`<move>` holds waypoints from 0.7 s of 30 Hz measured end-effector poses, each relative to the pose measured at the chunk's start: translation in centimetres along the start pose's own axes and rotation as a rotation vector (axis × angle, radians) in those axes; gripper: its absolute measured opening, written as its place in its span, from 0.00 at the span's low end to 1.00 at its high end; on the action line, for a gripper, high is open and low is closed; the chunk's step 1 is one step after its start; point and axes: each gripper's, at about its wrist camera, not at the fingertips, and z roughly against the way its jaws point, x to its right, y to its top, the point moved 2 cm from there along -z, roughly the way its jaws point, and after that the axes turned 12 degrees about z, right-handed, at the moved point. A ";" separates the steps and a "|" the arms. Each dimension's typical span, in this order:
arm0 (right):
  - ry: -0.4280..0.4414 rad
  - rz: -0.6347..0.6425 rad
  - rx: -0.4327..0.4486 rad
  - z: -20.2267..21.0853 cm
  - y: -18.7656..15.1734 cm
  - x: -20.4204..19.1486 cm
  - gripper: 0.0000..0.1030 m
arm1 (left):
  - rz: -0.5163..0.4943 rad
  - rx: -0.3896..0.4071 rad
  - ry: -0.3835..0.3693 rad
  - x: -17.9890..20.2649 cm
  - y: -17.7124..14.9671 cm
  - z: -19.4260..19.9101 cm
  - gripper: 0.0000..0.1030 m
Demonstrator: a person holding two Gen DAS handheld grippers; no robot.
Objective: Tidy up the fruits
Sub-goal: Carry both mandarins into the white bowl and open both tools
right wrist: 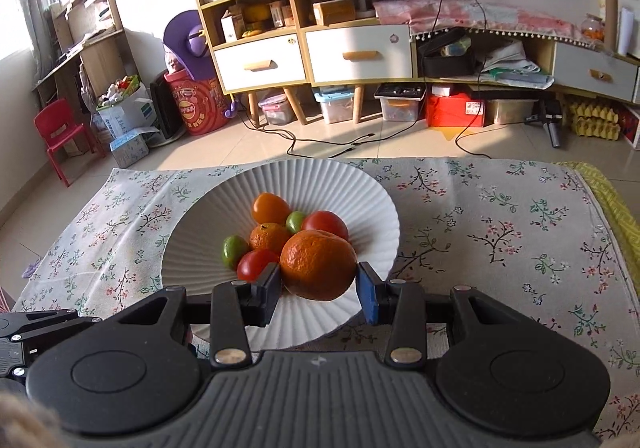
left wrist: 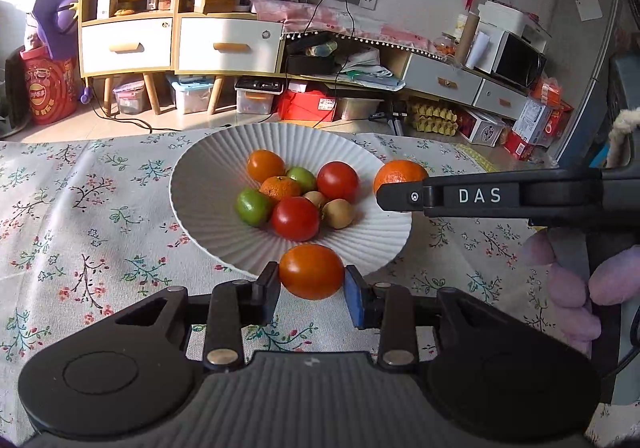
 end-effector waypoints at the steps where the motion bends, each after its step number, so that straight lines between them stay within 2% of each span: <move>1: 0.003 0.004 -0.003 -0.2 0.0 0.2 0.36 | -0.004 -0.002 -0.004 0.3 0.1 -0.3 0.32; 10: 0.020 0.038 -0.016 -1.2 0.1 0.9 0.36 | -0.037 -0.014 -0.005 1.7 0.7 -3.0 0.32; 21: 0.036 0.030 -0.015 -1.4 0.2 1.3 0.37 | -0.027 -0.013 -0.025 1.3 0.9 -3.8 0.34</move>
